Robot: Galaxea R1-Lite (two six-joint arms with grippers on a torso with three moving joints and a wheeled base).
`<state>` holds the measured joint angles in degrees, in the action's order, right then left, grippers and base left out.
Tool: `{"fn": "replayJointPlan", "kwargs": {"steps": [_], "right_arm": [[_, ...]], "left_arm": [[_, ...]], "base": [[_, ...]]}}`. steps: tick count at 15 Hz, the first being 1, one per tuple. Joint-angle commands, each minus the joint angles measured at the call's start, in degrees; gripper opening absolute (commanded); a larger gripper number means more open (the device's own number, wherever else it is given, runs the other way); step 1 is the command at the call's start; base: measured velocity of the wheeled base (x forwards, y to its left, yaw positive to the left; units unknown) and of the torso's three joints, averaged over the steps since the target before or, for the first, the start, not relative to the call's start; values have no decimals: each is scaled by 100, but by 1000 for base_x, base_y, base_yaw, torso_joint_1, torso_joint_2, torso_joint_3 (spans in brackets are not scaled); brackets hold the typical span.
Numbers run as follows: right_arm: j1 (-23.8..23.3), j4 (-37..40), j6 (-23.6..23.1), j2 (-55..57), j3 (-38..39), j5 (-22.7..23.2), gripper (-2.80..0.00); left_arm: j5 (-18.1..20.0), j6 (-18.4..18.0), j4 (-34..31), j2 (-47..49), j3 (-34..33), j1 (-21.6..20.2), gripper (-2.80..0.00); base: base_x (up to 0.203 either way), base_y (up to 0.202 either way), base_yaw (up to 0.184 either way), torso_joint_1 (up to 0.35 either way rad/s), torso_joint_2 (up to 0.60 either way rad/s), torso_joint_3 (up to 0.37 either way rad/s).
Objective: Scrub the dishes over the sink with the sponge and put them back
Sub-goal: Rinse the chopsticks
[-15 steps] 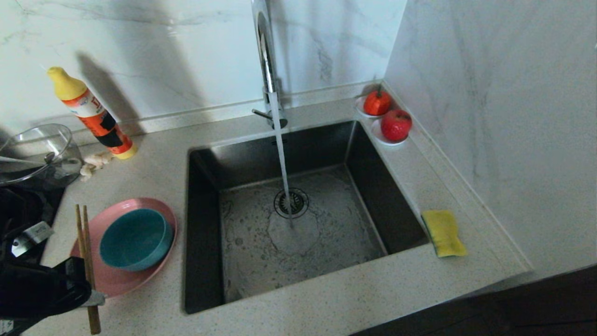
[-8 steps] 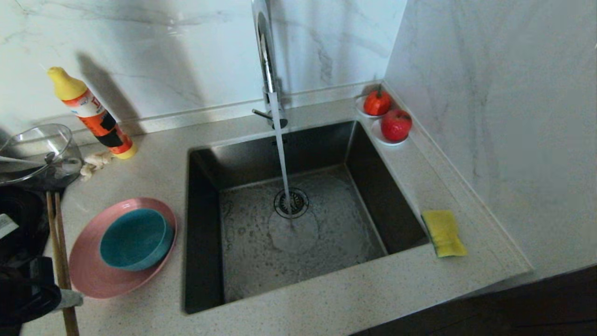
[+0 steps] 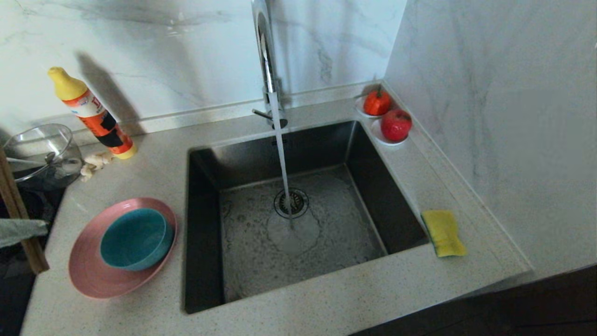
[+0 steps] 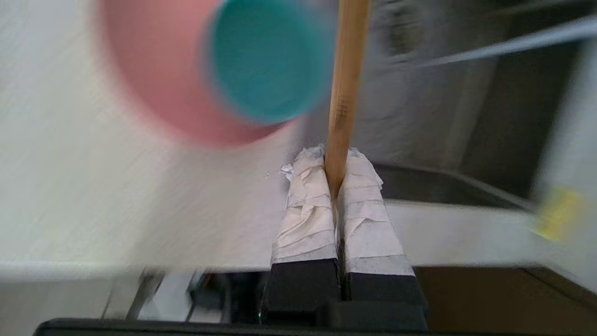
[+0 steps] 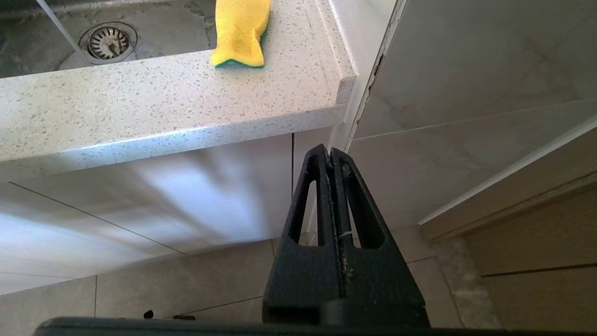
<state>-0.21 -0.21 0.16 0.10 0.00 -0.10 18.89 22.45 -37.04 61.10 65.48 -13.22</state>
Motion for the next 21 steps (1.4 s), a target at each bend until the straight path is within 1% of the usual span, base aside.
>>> {"fn": "replayJointPlan", "kwargs": {"steps": [1, 3, 5, 6, 8, 9, 11, 15, 16, 18, 21], "right_arm": [[3, 3, 2, 8, 0, 1, -280], [2, 1, -5, 8, 0, 1, -280], [3, 3, 2, 8, 0, 1, -280], [3, -5, -6, 8, 0, 1, -280], [-3, 3, 2, 8, 0, 1, -280], [3, 3, 2, 8, 0, 1, -280], [3, -6, 2, 8, 0, 1, -280], [3, -4, 2, 8, 0, 1, -280], [3, -5, 1, 8, 0, 1, -280], [3, -6, -7, 8, 0, 1, -280], [3, 1, 2, 8, 0, 1, -280]], "left_arm": [[527, -136, -20, 322, 631, 183, -280], [679, -320, 18, 789, 964, 366, -280], [888, -393, 51, 1096, 1316, 652, -280], [1021, -422, 57, 1125, 1400, 810, -280], [1190, -668, 56, 1129, 1472, 1254, -280], [1203, -796, 56, 1143, 1479, 1516, -280], [1205, -916, 60, 1307, 1484, 2034, -280], [1199, -990, 66, 1672, 1285, 2675, -280], [1183, -1092, 105, 1771, 1236, 2819, -280], [1095, -1423, 167, 1990, 1222, 3072, -280], [921, -1679, 176, 2201, 1073, 3290, -280]], "base": [[0, 0, 0, 0, 0, 0], [0, 0, 0, 0, 0, 0], [0, 0, 0, 0, 0, 0], [0, 0, 0, 0, 0, 0], [0, 0, 0, 0, 0, 0], [0, 0, 0, 0, 0, 0], [0, 0, 0, 0, 0, 0], [0, 0, 0, 0, 0, 0], [0, 0, 0, 0, 0, 0], [0, 0, 0, 0, 0, 0], [0, 0, 0, 0, 0, 0]]}}
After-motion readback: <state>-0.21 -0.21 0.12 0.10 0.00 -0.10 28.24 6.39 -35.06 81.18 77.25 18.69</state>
